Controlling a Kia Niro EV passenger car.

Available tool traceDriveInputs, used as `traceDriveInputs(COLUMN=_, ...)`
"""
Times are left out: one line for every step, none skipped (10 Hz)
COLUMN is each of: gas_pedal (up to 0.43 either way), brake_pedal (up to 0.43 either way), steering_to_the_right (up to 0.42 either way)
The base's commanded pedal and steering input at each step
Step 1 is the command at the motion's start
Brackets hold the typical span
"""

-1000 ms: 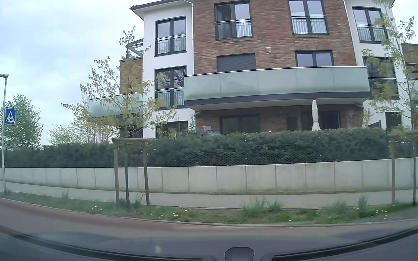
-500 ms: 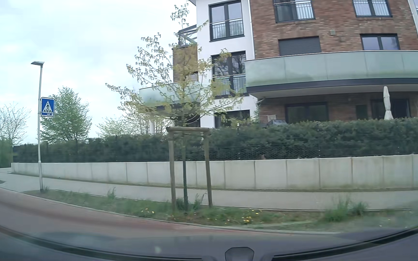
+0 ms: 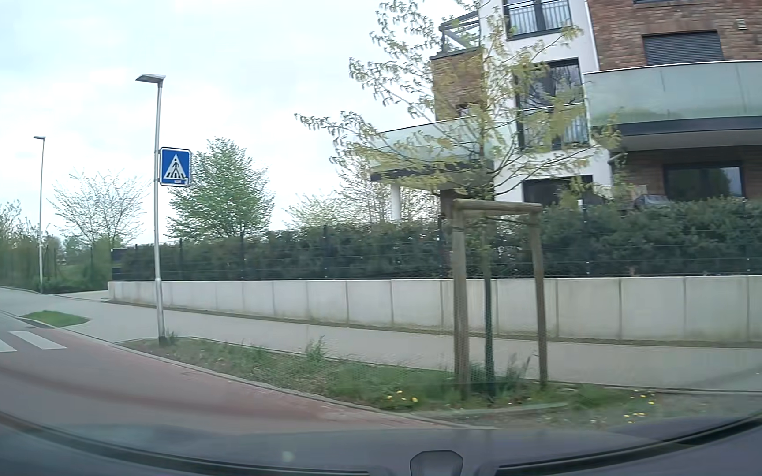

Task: Follow the waypoints while adhering to traffic rules and regulations

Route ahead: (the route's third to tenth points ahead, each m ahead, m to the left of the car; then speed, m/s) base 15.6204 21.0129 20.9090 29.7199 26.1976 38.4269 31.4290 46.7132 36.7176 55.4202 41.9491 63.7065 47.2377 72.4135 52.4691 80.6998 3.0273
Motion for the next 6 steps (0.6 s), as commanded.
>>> traceDriveInputs(gas_pedal=0.098, brake_pedal=0.0, steering_to_the_right=-0.614)
traceDriveInputs(gas_pedal=0.098, brake_pedal=0.0, steering_to_the_right=-0.606)
traceDriveInputs(gas_pedal=0.098, brake_pedal=0.0, steering_to_the_right=-0.594)
traceDriveInputs(gas_pedal=0.098, brake_pedal=0.0, steering_to_the_right=-0.582)
traceDriveInputs(gas_pedal=0.098, brake_pedal=0.0, steering_to_the_right=-0.571)
traceDriveInputs(gas_pedal=0.098, brake_pedal=0.0, steering_to_the_right=-0.564)
